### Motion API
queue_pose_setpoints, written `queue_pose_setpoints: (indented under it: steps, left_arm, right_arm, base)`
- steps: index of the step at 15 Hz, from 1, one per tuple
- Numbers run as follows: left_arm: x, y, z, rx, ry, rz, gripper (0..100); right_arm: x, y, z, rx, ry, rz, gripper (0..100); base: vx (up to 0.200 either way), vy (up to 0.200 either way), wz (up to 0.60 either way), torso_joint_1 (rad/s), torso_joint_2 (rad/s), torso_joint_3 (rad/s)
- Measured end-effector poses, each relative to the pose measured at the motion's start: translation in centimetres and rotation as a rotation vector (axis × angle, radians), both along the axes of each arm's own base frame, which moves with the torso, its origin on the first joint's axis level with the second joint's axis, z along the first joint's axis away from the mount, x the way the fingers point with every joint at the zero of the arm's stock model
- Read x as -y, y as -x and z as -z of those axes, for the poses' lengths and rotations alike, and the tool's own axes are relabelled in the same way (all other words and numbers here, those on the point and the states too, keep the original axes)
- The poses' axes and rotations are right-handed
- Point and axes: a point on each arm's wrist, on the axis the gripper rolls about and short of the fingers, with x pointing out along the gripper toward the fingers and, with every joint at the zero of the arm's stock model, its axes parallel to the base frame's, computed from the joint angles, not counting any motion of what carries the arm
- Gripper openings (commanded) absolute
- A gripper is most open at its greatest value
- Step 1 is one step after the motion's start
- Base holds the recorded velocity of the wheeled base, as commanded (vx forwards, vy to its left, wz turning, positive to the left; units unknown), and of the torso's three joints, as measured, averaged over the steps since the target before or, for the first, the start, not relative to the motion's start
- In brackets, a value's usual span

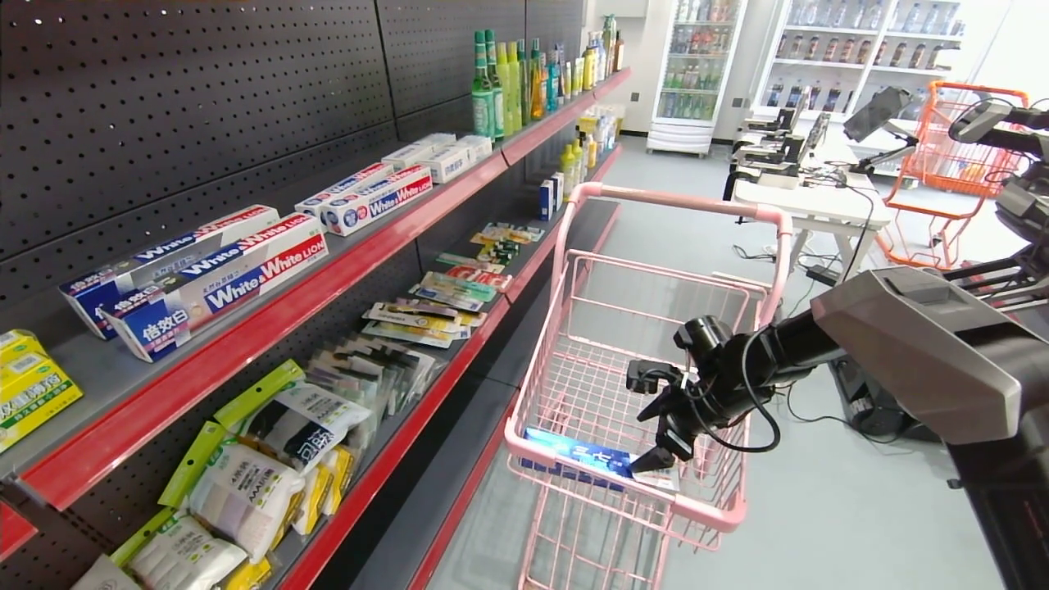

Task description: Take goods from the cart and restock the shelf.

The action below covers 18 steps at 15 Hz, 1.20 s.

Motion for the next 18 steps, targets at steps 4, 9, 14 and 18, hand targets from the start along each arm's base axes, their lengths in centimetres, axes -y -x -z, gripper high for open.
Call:
queue_pose_setpoints:
  steps: [4,9,14,18]
  left_arm:
    - [0.0,0.0,0.0,0.001,0.000,0.000,100]
    - [0.0,0.0,0.0,0.000,0.000,0.000,100]
    - [0.0,0.0,0.0,0.000,0.000,0.000,100]
    - [0.0,0.0,0.0,0.000,0.000,0.000,100]
  right_arm:
    - [0.1,0.1,-0.4,0.011,0.004,-0.007,100]
    - [0.9,0.8,-1.2,0.007,0.010,0.008,100]
    - [-0.4,1.8,-1.5,-0.003,0.018,-0.024,100]
    - [-0.7,1.7,0.1,-0.026,0.060,-0.022,100]
  base:
    - [0.000,0.000,0.00,0.000,0.00,0.000]
    - [0.000,0.000,0.00,0.000,0.00,0.000]
    - [0.000,0.000,0.00,0.000,0.00,0.000]
    - [0.000,0.000,0.00,0.000,0.00,0.000]
